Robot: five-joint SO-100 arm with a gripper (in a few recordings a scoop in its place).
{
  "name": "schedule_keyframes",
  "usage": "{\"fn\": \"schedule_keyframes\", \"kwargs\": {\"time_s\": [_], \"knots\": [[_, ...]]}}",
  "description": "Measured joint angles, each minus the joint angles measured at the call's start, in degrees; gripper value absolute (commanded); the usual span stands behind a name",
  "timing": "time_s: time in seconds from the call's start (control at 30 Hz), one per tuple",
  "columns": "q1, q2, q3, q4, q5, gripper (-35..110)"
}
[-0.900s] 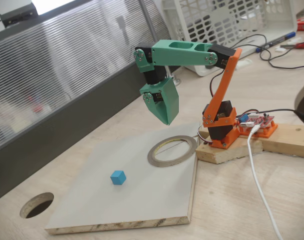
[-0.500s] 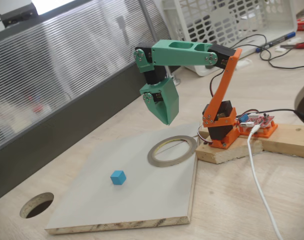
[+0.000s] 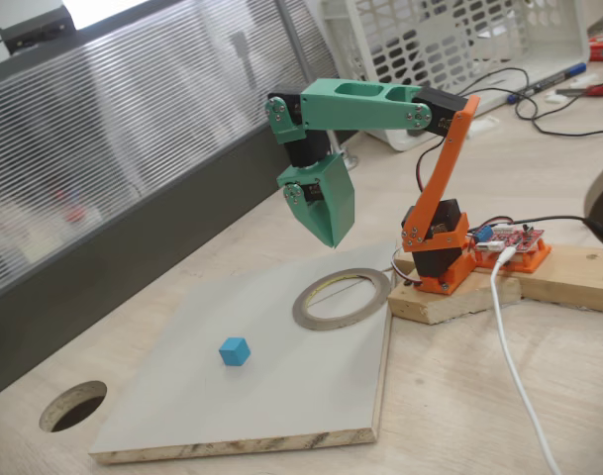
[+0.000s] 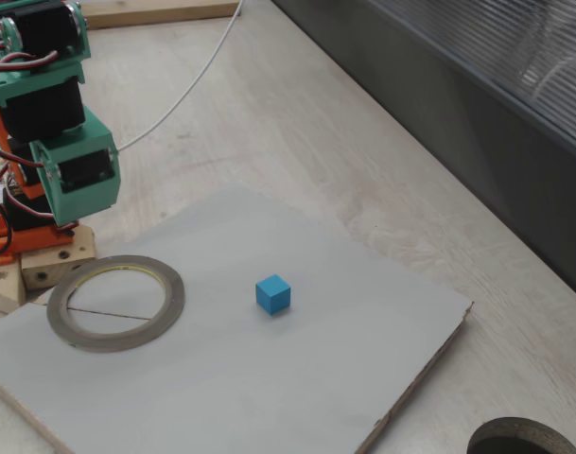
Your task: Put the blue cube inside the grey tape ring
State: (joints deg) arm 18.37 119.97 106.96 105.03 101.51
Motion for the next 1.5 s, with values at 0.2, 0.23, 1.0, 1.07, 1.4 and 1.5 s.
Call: {"fn": "schedule_keyframes", "kwargs": {"time_s": [0.2,0.23,1.0,1.07,1.4,1.5], "knots": [[0.0,0.0,0.0,0.0,0.0,1],[0.0,0.0,0.0,0.0,0.0,1],[-34.8,-2.55,-0.35,0.26,0.0,1],[-35.24,-6.77,-1.67,0.26,0.0,1],[-32.34,-38.85,-34.8,0.0,0.0,1],[-28.13,-47.99,-45.62,0.0,0.0,1]]}}
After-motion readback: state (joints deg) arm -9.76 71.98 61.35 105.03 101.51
